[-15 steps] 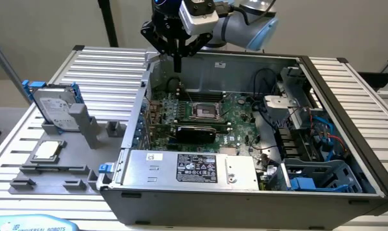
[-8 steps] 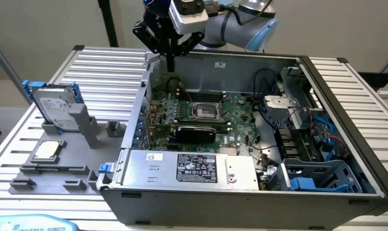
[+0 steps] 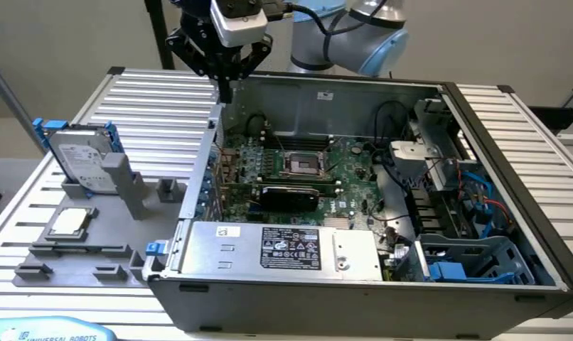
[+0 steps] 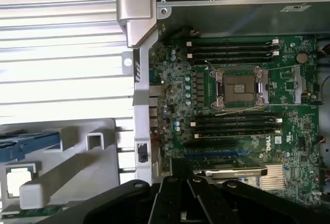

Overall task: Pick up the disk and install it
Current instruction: 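Reach for the disk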

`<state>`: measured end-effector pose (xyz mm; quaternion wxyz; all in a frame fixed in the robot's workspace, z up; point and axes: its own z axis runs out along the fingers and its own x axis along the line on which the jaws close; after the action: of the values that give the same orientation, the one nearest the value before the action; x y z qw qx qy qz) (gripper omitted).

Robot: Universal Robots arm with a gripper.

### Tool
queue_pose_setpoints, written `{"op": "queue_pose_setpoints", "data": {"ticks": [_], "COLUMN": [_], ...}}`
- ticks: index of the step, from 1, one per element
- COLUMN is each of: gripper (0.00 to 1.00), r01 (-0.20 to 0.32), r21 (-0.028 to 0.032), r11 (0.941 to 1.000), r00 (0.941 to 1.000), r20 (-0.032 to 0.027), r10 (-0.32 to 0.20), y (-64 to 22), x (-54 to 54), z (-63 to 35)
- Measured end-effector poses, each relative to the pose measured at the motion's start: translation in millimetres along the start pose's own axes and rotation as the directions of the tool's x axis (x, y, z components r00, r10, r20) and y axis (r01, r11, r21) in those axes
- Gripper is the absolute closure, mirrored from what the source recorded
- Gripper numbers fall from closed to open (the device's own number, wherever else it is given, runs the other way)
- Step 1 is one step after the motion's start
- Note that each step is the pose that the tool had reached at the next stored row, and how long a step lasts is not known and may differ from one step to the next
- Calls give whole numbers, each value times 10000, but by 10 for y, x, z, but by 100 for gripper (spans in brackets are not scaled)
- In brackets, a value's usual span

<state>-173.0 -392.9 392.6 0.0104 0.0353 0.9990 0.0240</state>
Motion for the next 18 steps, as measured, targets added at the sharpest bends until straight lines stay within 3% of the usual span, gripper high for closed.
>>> {"op": "queue_pose_setpoints", "data": {"ticks": [18], "gripper": [89], "r01": [-1], "r21": [1], "r11": [10000], "r00": [10000], "r20": [-1], "r10": [1], "y": [45], "x": [826], "z": [-13]}}
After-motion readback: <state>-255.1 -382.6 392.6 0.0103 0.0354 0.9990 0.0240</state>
